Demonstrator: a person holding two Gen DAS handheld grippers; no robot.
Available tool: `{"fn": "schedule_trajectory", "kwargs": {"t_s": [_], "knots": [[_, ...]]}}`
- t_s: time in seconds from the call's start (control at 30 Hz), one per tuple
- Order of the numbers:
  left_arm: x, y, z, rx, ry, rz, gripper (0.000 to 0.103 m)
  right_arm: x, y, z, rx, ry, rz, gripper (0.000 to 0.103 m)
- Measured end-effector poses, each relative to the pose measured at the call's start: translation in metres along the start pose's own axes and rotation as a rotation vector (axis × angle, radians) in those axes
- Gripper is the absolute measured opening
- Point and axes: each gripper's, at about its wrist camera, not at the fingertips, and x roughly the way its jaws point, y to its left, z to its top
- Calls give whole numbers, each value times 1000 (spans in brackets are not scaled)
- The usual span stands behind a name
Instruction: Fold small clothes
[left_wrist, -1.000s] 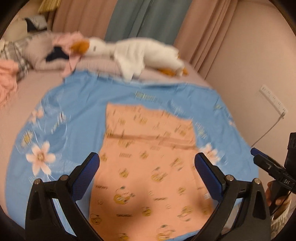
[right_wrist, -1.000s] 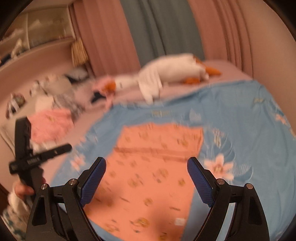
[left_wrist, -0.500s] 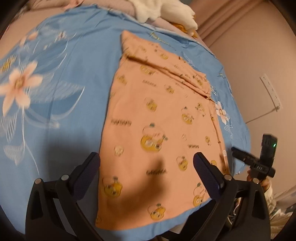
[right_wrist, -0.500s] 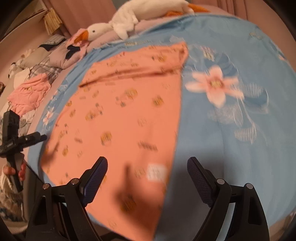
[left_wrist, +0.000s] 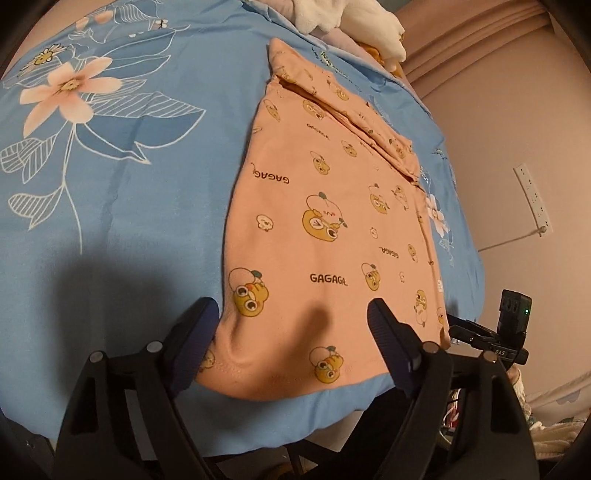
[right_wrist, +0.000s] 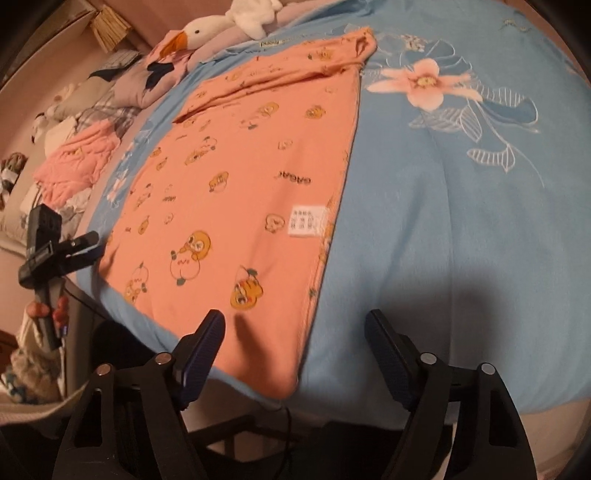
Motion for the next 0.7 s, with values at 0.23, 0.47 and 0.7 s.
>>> {"fn": "schedule_trajectory", "kwargs": {"t_s": [0.23,0.47,0.7], "knots": [[-15,9,-3,4,-10,51,83,9,17,-5,-44,52,37,74],[4,-1,-3,15,50,-57,83,15,13,4,-16,51,82,60],[9,-8,-7,-21,44,-81,6,20,13,9,1,41,103,9]]}}
